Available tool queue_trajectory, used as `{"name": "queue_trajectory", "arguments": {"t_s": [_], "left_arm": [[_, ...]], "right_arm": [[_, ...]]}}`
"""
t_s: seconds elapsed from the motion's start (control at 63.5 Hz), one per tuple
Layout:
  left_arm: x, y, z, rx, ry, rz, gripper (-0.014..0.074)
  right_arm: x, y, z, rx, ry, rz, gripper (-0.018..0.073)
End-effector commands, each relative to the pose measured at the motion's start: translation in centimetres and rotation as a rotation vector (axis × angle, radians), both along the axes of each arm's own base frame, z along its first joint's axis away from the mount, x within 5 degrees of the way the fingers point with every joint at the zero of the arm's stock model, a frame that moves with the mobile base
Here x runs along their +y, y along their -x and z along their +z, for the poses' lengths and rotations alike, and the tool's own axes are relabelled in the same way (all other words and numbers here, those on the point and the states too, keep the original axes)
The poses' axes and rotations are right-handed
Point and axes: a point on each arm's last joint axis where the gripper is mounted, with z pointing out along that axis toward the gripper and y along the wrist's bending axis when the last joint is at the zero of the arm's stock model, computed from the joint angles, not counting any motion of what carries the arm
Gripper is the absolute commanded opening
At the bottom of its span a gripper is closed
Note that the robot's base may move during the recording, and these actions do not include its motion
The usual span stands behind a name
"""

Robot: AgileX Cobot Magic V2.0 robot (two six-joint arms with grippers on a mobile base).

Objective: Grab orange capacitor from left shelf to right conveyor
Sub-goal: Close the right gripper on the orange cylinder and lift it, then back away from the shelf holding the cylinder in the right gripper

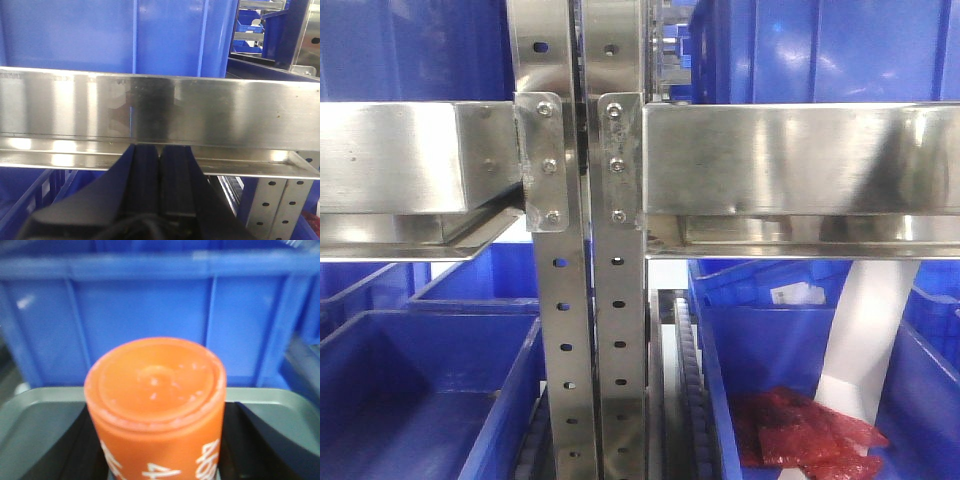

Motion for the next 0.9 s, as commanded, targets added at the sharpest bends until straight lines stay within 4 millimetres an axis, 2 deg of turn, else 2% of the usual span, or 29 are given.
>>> {"name": "queue_trajectory", "arguments": {"t_s": [0.0,0.11,0.189,0.331,0.441,0.662,0.883], "left_arm": [[0.1,0.2,1.0,-0.102,0.014,0.006,-0.0127],[0.1,0.2,1.0,-0.102,0.014,0.006,-0.0127],[0.1,0.2,1.0,-0.102,0.014,0.006,-0.0127],[0.1,0.2,1.0,-0.102,0.014,0.006,-0.0127],[0.1,0.2,1.0,-0.102,0.014,0.006,-0.0127],[0.1,0.2,1.0,-0.102,0.014,0.006,-0.0127],[0.1,0.2,1.0,-0.102,0.014,0.006,-0.0127]], "right_arm": [[-0.1,3.1,3.9,-0.095,0.022,-0.006,0.0206],[0.0,6.8,4.9,-0.111,0.023,-0.008,0.0206],[0.2,9.6,4.9,-0.134,0.024,-0.009,0.0206],[0.4,14.7,3.4,-0.140,0.024,-0.010,0.0206],[0.5,17.6,2.1,-0.143,0.023,-0.010,0.0206],[0.6,21.9,0.4,-0.236,0.026,-0.011,0.0206],[0.7,23.8,-0.2,-0.308,0.028,-0.012,0.0206]]}}
